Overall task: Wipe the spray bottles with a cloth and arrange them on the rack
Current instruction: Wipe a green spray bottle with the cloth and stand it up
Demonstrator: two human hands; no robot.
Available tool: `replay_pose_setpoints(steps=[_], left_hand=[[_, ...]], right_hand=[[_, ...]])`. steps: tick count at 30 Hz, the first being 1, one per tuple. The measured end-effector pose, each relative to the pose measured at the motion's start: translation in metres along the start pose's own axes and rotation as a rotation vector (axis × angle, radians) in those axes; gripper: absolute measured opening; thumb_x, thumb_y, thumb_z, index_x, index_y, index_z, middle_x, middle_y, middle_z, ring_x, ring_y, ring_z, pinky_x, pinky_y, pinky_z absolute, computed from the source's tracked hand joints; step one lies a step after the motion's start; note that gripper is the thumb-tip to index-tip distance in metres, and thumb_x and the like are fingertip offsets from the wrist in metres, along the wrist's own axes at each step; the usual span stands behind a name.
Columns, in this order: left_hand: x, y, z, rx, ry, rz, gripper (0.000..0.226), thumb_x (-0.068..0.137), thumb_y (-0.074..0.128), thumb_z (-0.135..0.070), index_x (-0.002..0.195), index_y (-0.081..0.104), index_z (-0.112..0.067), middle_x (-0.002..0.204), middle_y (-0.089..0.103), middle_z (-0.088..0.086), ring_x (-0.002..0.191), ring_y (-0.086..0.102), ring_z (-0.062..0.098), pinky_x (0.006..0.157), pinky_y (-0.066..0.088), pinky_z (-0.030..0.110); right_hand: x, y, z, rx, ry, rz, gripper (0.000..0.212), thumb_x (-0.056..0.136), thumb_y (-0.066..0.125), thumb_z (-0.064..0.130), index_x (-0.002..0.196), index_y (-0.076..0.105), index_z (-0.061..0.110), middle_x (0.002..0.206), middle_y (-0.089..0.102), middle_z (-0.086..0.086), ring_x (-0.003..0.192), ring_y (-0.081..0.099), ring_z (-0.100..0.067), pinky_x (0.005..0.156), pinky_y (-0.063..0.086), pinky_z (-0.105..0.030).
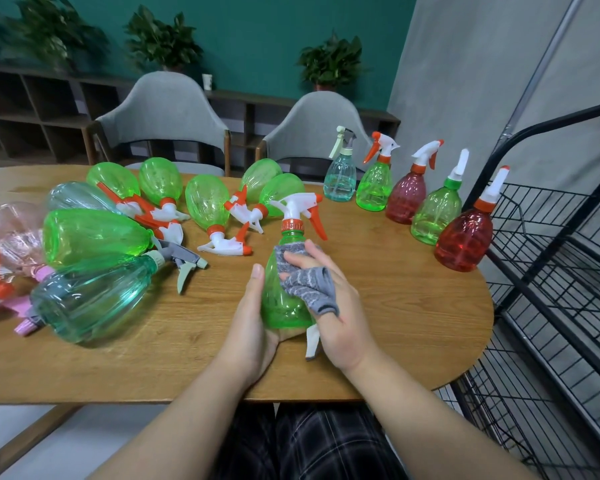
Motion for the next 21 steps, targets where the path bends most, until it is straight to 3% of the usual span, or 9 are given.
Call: replay_pose_setpoints(steps=[4, 7, 9, 10, 12, 14, 17, 19, 21], left_hand=[[0.001, -0.002, -0.001, 0.023, 0.005, -0.019, 0.071, 0.086, 0.035, -0.061, 0.135, 0.054, -0.014, 0.13, 0.064, 0.011, 0.12, 0.061, 0.026, 0.089, 0.055, 0.044], [0.0, -0.009, 0.0, 0.013, 0.015, -0.104, 0.089, 0.073, 0.062, -0.072, 0.136, 0.05, -0.011, 0.129, 0.063, 0.016, 0.117, 0.063, 0.03, 0.085, 0.058, 0.043], [0.001, -0.013, 0.001, 0.001, 0.036, -0.143, 0.109, 0.052, 0.082, -0.069, 0.137, 0.045, -0.012, 0.127, 0.064, 0.017, 0.111, 0.066, 0.032, 0.084, 0.057, 0.046], [0.002, -0.013, 0.001, -0.011, 0.049, -0.151, 0.107, 0.049, 0.086, -0.064, 0.134, 0.045, -0.013, 0.123, 0.065, 0.015, 0.104, 0.069, 0.029, 0.079, 0.058, 0.043], [0.002, -0.015, 0.002, -0.042, 0.066, -0.163, 0.08, 0.062, 0.085, -0.05, 0.125, 0.047, -0.018, 0.112, 0.067, 0.012, 0.089, 0.071, 0.021, 0.066, 0.059, 0.038], [0.001, -0.014, 0.002, -0.063, 0.053, -0.15, 0.073, 0.063, 0.085, -0.046, 0.122, 0.05, -0.02, 0.111, 0.068, 0.011, 0.09, 0.071, 0.023, 0.066, 0.058, 0.041], [0.001, -0.014, 0.002, -0.066, 0.029, -0.119, 0.079, 0.062, 0.081, -0.051, 0.128, 0.052, -0.019, 0.12, 0.068, 0.011, 0.102, 0.069, 0.029, 0.069, 0.057, 0.045], [0.001, -0.015, 0.003, -0.061, 0.032, -0.109, 0.062, 0.074, 0.067, -0.046, 0.128, 0.054, -0.018, 0.122, 0.067, 0.013, 0.101, 0.069, 0.03, 0.068, 0.057, 0.044], [0.001, -0.014, 0.002, -0.054, 0.039, -0.097, 0.056, 0.078, 0.062, -0.046, 0.127, 0.056, -0.019, 0.12, 0.068, 0.012, 0.099, 0.07, 0.029, 0.067, 0.057, 0.044]], right_hand=[[-0.014, -0.001, 0.004, 0.075, -0.083, 0.006, 0.054, 0.069, 0.051, 0.0, 0.114, 0.067, 0.026, 0.139, 0.053, -0.001, 0.134, 0.043, -0.013, 0.114, 0.026, -0.052], [-0.017, -0.001, 0.008, 0.086, -0.167, -0.006, 0.039, 0.071, 0.052, 0.017, 0.102, 0.071, 0.005, 0.111, 0.07, 0.0, 0.116, 0.058, -0.017, 0.113, 0.029, -0.04], [-0.019, -0.001, 0.009, 0.093, -0.181, -0.005, 0.044, 0.073, 0.053, 0.033, 0.095, 0.069, -0.001, 0.093, 0.071, -0.004, 0.1, 0.064, -0.021, 0.107, 0.034, -0.036], [-0.02, -0.002, 0.009, 0.112, -0.167, 0.003, 0.041, 0.072, 0.052, 0.031, 0.089, 0.069, -0.002, 0.085, 0.069, -0.009, 0.091, 0.064, -0.024, 0.1, 0.039, -0.036], [-0.019, -0.008, 0.012, 0.261, -0.075, -0.025, 0.03, 0.073, 0.047, 0.022, 0.066, 0.064, -0.003, 0.065, 0.059, -0.017, 0.067, 0.057, -0.025, 0.076, 0.044, -0.033], [-0.013, -0.024, 0.01, 0.619, 0.232, -0.236, 0.03, 0.075, 0.048, 0.018, 0.05, 0.06, 0.006, 0.051, 0.055, -0.013, 0.053, 0.054, -0.021, 0.065, 0.045, -0.029], [-0.002, -0.044, -0.001, 1.01, 0.502, -0.592, 0.034, 0.096, 0.038, 0.023, 0.073, 0.058, 0.009, 0.063, 0.064, -0.007, 0.062, 0.065, -0.018, 0.069, 0.053, -0.031], [0.013, -0.053, 0.005, 1.041, 0.477, -0.668, 0.029, 0.1, 0.04, 0.031, 0.089, 0.06, 0.014, 0.081, 0.07, -0.004, 0.076, 0.068, -0.017, 0.077, 0.054, -0.034], [0.025, -0.055, 0.014, 0.973, 0.419, -0.651, 0.025, 0.1, 0.042, 0.034, 0.092, 0.06, 0.018, 0.08, 0.07, 0.003, 0.075, 0.067, -0.012, 0.076, 0.053, -0.03]])
Point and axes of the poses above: each hand's wrist, its own x-axis towards the middle knuckle, its own y-axis out of the palm, z = x × y, the point moved 6 cm from there along x, towards the middle knuckle
